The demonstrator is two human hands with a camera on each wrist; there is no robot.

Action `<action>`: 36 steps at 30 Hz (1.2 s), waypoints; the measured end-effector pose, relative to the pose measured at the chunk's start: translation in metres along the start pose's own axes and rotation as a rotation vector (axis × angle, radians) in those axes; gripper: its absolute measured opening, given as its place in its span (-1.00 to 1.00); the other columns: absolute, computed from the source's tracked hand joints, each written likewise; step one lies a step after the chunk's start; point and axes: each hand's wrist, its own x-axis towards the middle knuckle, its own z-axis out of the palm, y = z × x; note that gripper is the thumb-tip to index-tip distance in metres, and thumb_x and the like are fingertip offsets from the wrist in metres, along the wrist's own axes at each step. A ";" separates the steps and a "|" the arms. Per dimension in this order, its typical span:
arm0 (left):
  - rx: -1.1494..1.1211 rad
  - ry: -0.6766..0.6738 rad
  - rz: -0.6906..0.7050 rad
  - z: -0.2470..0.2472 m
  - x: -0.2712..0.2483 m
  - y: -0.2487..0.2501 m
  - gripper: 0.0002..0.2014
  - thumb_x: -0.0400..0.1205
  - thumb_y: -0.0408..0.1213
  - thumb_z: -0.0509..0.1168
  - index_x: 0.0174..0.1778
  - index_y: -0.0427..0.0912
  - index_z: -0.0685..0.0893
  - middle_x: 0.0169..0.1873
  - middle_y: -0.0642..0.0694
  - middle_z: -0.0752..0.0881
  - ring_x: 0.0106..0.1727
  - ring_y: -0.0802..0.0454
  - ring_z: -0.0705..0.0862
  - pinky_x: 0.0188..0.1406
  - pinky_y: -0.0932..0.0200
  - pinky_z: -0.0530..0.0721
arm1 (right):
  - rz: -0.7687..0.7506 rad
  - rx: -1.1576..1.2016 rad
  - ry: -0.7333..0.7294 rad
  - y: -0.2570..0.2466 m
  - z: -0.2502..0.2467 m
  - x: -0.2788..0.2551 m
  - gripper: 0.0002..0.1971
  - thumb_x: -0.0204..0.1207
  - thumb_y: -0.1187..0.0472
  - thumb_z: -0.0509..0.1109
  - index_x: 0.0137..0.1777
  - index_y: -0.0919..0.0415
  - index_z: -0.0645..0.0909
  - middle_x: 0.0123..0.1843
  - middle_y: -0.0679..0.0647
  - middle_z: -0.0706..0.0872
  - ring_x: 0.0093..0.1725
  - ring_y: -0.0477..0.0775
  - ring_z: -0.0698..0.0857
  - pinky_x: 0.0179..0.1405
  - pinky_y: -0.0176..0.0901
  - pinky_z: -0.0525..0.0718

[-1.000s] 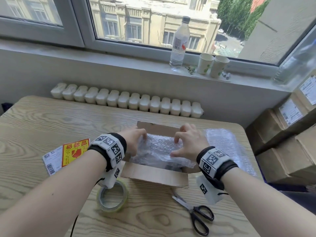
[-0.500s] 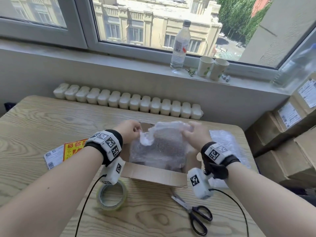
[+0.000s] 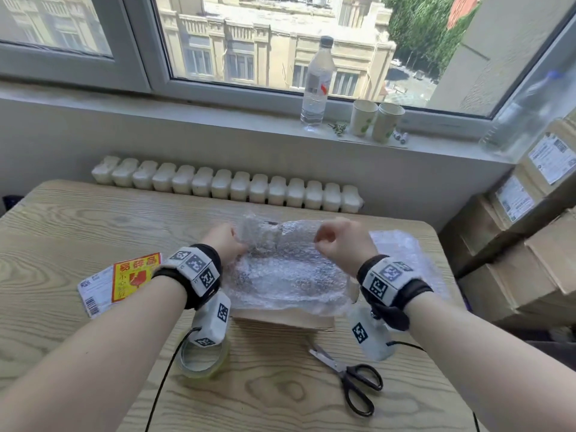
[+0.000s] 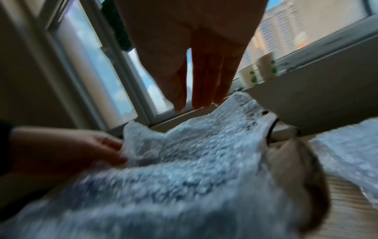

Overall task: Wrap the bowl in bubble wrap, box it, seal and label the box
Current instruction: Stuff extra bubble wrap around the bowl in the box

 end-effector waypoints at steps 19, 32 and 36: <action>0.464 0.235 0.970 0.006 -0.010 0.009 -0.65 0.26 -0.25 0.63 -0.47 -0.14 0.51 -0.45 -0.03 0.57 -0.47 0.07 0.43 -0.61 0.26 0.40 | -0.104 -0.610 -0.393 -0.027 0.029 -0.003 -0.51 0.35 -0.22 0.49 0.15 0.08 0.60 0.21 0.05 0.58 0.27 0.12 0.48 0.10 -0.01 0.53; 0.796 -0.262 0.623 0.022 0.016 0.016 -0.73 0.49 -0.07 0.40 0.05 -0.09 0.72 0.05 -0.05 0.68 0.13 -0.05 0.62 0.00 0.11 0.59 | -0.039 -0.414 -0.568 -0.015 0.048 0.015 -0.50 0.33 -0.11 0.49 0.19 0.14 0.56 0.16 0.05 0.69 0.11 0.10 0.64 -0.07 -0.12 0.59; 0.964 -0.168 0.733 0.029 0.017 -0.004 -0.58 0.51 0.08 0.33 0.19 -0.08 0.64 0.20 0.01 0.56 0.31 -0.01 0.43 0.24 0.10 0.38 | -0.005 -0.415 -0.596 -0.012 0.058 0.019 -0.59 0.35 -0.08 0.47 0.06 0.14 0.52 0.09 0.08 0.68 0.10 0.14 0.64 0.00 -0.03 0.64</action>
